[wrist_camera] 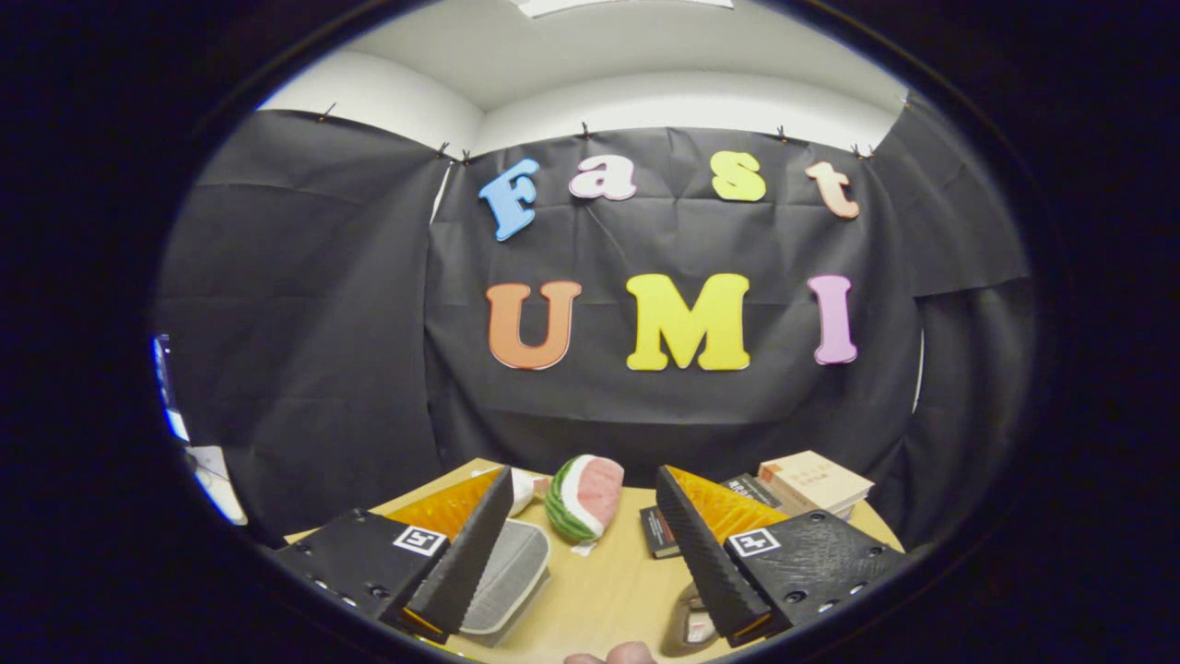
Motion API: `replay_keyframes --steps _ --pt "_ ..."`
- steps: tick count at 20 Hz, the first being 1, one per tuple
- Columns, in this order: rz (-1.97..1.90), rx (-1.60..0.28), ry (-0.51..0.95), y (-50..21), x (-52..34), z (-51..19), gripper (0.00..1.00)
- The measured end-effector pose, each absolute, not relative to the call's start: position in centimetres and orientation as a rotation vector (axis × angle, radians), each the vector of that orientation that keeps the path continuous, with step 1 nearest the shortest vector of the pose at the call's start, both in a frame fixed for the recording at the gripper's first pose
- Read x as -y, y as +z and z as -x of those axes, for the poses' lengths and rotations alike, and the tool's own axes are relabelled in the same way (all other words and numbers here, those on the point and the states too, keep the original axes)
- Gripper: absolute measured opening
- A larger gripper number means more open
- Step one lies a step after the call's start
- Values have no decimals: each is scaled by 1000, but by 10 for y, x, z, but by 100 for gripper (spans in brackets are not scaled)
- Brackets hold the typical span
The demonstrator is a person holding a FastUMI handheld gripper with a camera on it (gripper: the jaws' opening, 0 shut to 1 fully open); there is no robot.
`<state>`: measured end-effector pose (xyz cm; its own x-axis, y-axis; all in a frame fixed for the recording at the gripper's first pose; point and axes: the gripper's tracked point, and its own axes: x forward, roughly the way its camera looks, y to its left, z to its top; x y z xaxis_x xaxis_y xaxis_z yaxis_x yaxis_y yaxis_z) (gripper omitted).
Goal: Open the storage box then place both shoes into the box .Put the left shoe in first, then the right shoe, with the right side of both shoes facing outward in a uniform manner.
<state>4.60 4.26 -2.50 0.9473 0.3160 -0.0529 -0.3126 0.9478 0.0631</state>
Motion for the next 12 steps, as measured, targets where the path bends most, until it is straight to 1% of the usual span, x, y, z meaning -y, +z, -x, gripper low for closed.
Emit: replay_keyframes --steps 5,9,12 --pt "-85 -149 468 -70 -70 -52 95" --pt "-182 -268 581 -121 -91 -48 95" --pt "-221 -344 624 -154 -99 -50 96"
